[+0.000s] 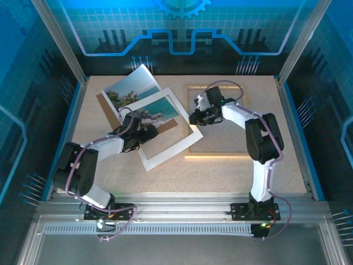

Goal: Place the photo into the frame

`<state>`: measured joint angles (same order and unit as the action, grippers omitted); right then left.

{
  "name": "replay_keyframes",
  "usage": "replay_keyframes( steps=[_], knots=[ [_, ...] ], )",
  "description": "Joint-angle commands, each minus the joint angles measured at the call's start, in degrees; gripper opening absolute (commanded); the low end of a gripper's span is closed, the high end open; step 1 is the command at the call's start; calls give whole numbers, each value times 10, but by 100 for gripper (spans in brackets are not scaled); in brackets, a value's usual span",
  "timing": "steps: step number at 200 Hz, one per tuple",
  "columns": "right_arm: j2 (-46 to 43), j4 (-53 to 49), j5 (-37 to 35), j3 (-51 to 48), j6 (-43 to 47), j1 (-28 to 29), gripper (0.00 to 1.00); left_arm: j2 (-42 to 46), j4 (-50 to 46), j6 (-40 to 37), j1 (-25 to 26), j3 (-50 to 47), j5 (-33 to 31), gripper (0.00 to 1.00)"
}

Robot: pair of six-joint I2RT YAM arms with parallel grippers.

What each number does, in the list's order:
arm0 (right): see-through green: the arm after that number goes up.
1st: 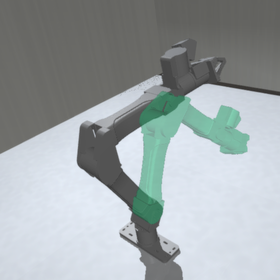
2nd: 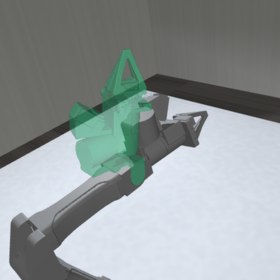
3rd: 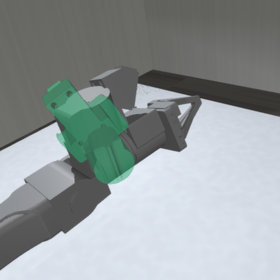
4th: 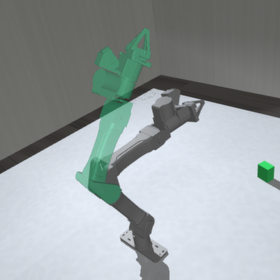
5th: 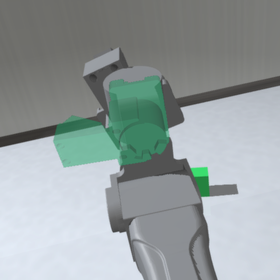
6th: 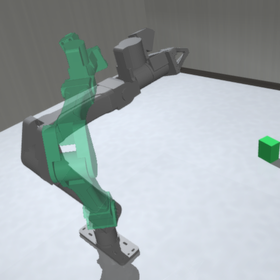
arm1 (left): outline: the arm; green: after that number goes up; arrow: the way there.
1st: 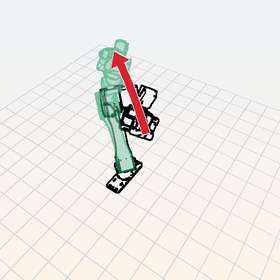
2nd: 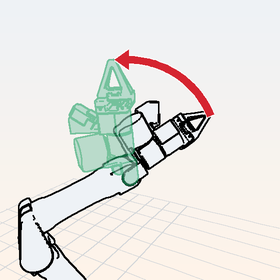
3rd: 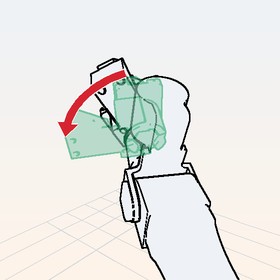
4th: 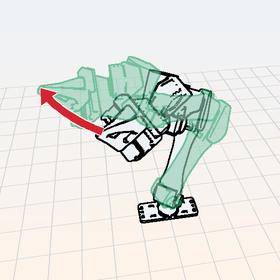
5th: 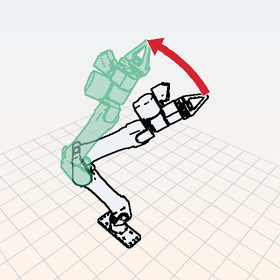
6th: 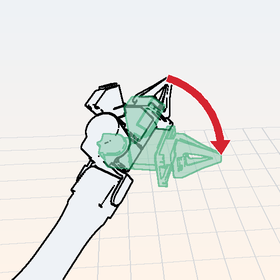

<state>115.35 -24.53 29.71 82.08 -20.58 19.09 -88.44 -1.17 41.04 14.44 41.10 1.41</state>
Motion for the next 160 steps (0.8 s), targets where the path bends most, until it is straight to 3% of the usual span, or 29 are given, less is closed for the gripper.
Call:
replay_keyframes(
  steps=[1, 47, 111, 160],
  knots=[
    [-33, 14, 24, -29, -14, -19, 12, 30, -48, -28, 1, 17, -23, 99],
    [-89, 63, 38, -105, -34, -59, 4, 36, -25, -14, 1, 66, -4, 99],
    [-163, 128, 40, -206, -55, -138, 2, 15, 20, 12, 14, 78, 47, 99],
    [-194, 103, 37, -230, -28, -200, 2, -23, 18, 9, 41, 102, 61, 99]
  ],
)
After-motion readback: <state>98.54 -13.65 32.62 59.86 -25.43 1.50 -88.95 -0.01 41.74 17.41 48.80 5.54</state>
